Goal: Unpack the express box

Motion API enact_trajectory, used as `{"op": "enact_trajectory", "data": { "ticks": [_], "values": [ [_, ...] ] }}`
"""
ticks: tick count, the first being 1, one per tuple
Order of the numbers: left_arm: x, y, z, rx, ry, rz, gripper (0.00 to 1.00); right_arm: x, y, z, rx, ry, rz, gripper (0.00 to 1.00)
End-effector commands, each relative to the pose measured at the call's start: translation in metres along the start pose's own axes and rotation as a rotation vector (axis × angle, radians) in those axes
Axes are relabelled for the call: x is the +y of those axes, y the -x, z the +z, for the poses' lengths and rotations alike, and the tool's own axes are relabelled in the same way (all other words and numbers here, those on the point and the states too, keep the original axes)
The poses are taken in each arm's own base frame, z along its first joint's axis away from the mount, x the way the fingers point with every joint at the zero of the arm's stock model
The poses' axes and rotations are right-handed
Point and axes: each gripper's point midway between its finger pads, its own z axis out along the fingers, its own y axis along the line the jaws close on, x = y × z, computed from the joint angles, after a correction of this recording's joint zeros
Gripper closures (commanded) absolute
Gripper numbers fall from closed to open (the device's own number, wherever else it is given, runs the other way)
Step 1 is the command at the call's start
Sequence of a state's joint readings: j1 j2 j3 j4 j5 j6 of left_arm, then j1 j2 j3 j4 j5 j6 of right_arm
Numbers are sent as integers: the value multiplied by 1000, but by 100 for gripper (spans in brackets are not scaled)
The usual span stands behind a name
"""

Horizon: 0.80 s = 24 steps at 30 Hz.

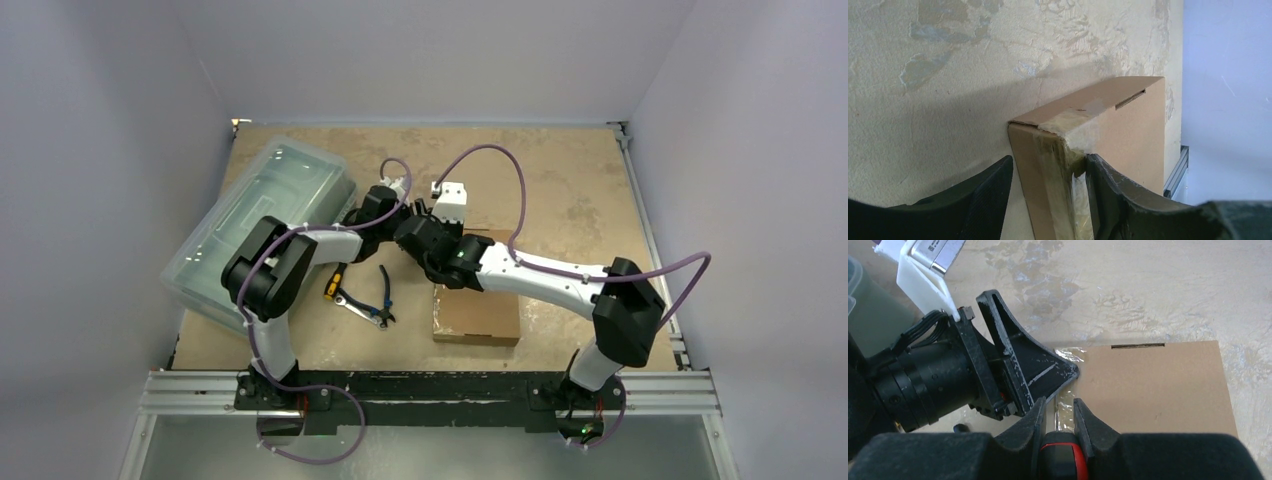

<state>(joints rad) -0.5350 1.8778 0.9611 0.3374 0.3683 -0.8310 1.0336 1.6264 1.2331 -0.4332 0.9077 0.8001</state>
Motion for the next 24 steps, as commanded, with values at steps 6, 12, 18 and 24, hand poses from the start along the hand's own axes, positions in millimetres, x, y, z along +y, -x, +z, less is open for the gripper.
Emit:
{"op": "enact_trajectory", "data": {
  "ticks": [6,12,18,24],
  "values": [
    [50,6,5,-67,151,-58,47,-2,-14,-35,63,24,-54,100],
    [51,10,5,-78,152,-58,47,-5,-28,-49,89,34,-77,100],
    [55,8,8,-65,157,-53,47,-4,-38,-64,109,61,-102,100],
    [56,7,12,-52,156,-46,47,-5,-50,-75,128,73,-149,100]
  ]
}}
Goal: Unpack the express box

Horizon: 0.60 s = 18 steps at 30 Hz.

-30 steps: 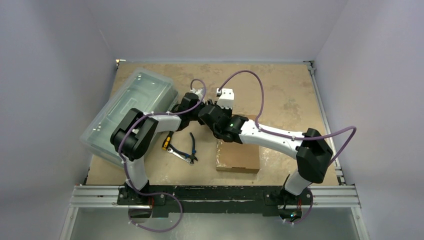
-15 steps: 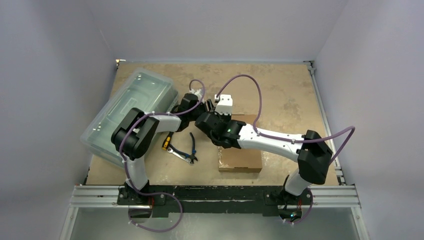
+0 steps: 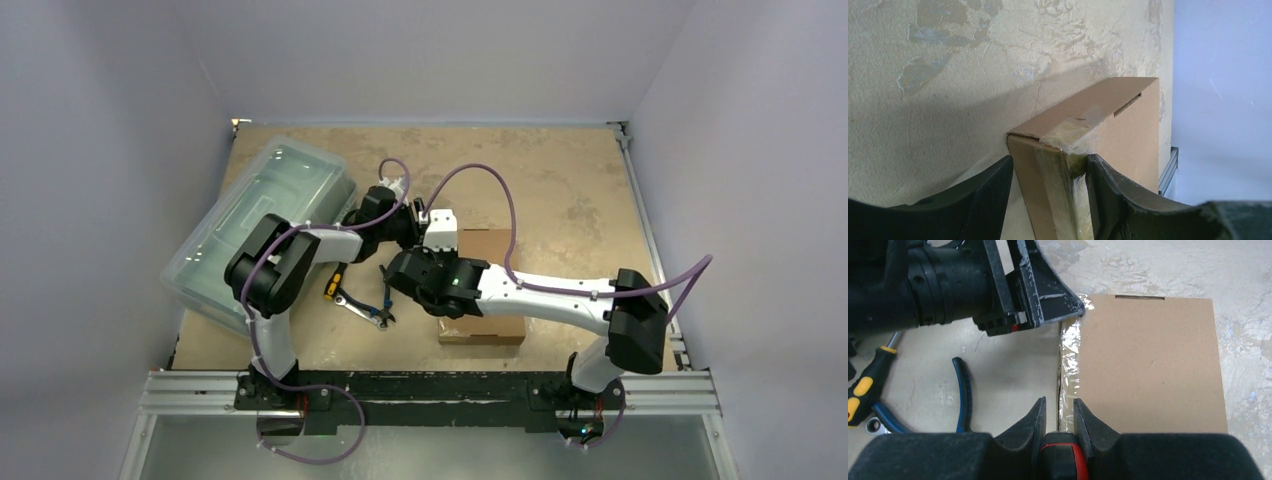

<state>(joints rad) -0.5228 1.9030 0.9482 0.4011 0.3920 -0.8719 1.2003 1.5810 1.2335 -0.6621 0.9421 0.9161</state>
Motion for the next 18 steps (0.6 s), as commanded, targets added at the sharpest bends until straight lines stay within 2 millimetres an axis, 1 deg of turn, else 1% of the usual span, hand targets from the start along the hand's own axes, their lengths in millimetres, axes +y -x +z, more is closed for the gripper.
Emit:
{"op": "enact_trajectory", "data": {
  "ticks": [1,8,15,18],
  "values": [
    [55,7,6,-48,189,-6,47,-3,-22,-20,79,40,-40,100],
    [57,9,6,-51,203,9,47,-1,-34,-34,92,56,-43,100],
    [57,11,5,-54,207,13,47,-6,-46,-53,111,46,-29,100],
    [57,12,5,-59,209,15,47,-3,-52,-60,115,68,-24,100]
  ]
}}
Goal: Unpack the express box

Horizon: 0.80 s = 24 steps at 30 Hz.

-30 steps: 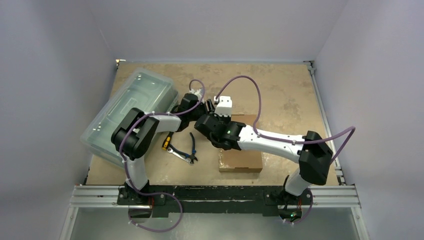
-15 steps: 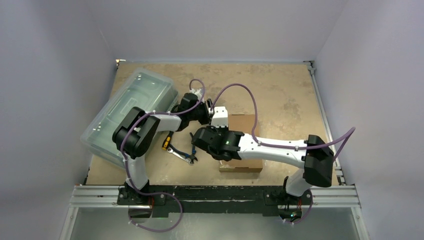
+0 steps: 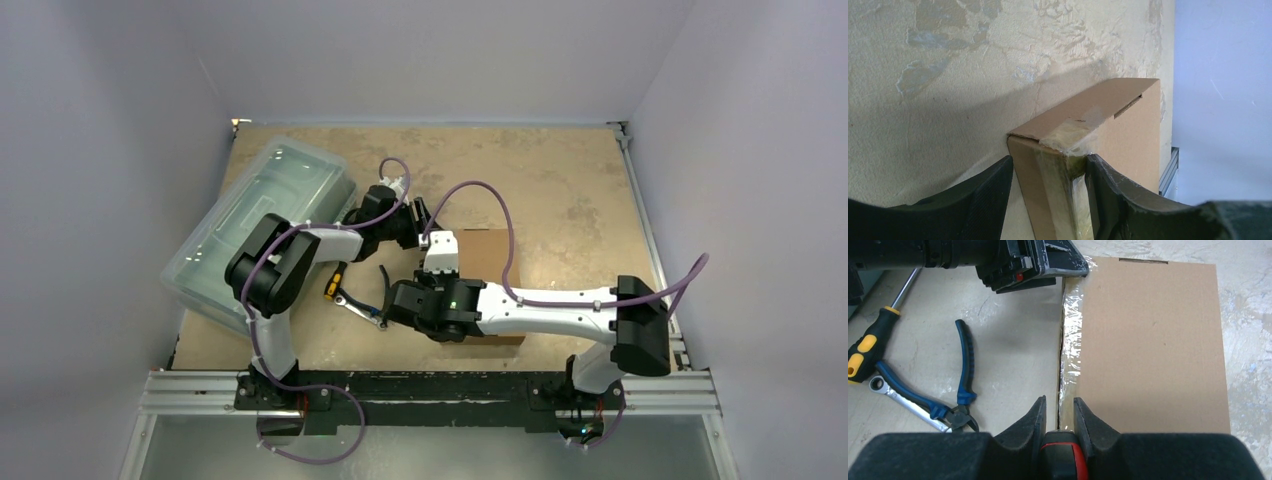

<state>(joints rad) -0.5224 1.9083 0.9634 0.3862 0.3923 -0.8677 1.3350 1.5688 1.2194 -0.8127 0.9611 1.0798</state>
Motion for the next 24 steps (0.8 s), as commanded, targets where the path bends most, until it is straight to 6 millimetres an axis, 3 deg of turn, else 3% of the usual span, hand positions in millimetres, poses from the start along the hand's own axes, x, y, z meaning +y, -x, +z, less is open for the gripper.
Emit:
{"op": "enact_trajectory", "data": {
  "ticks": [1,13,19,24],
  "values": [
    [58,10,4,-61,208,15,47,-4,-24,-27,88,44,7,100],
    [57,14,3,-67,214,29,48,4,-44,-58,49,58,22,100],
    [58,15,3,-67,219,35,48,4,-52,-61,42,61,29,100],
    [54,16,4,-63,205,43,46,5,-41,-62,10,55,28,100]
  ]
}}
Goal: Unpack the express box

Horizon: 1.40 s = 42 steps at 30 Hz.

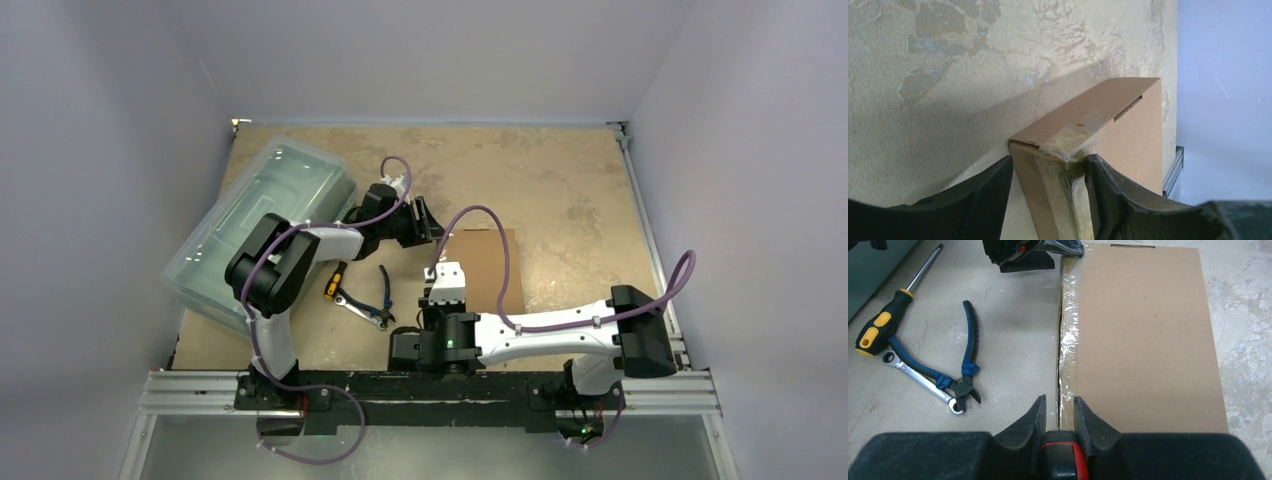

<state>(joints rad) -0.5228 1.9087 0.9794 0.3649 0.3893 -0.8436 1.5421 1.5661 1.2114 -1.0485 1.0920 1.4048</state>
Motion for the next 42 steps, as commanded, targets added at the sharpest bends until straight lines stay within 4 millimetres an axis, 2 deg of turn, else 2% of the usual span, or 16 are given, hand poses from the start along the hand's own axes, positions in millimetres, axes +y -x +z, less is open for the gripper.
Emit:
{"op": "enact_trajectory", "data": {
  "ticks": [1,4,7,12,17,23,26,28,32,37,39,42],
  "values": [
    [55,11,4,-59,197,25,46,9,-9,-17,73,30,14,100],
    [53,8,4,-53,192,29,45,13,15,-8,9,17,13,100],
    [49,5,4,-48,186,37,45,12,34,11,-38,-8,8,100],
    [38,9,1,-52,177,97,43,24,67,30,-100,28,33,100],
    [31,11,-1,-55,164,123,40,6,85,49,-138,-53,90,100],
    [21,2,0,-36,140,137,40,-3,104,68,-189,-103,153,100],
    [17,0,0,-35,132,146,40,-7,118,72,-209,-132,168,100],
    [14,5,-3,-39,130,165,39,-10,129,67,-223,-143,165,100],
    [-7,34,-16,-59,87,232,36,-29,147,50,-224,-139,156,100],
    [-44,77,-54,-95,29,272,33,-66,168,26,-268,-104,149,100],
    [-59,83,-70,-93,18,269,33,-88,177,29,-269,-98,146,100],
    [-70,78,-92,-69,32,246,38,-133,187,51,-262,-129,157,100]
  ]
}}
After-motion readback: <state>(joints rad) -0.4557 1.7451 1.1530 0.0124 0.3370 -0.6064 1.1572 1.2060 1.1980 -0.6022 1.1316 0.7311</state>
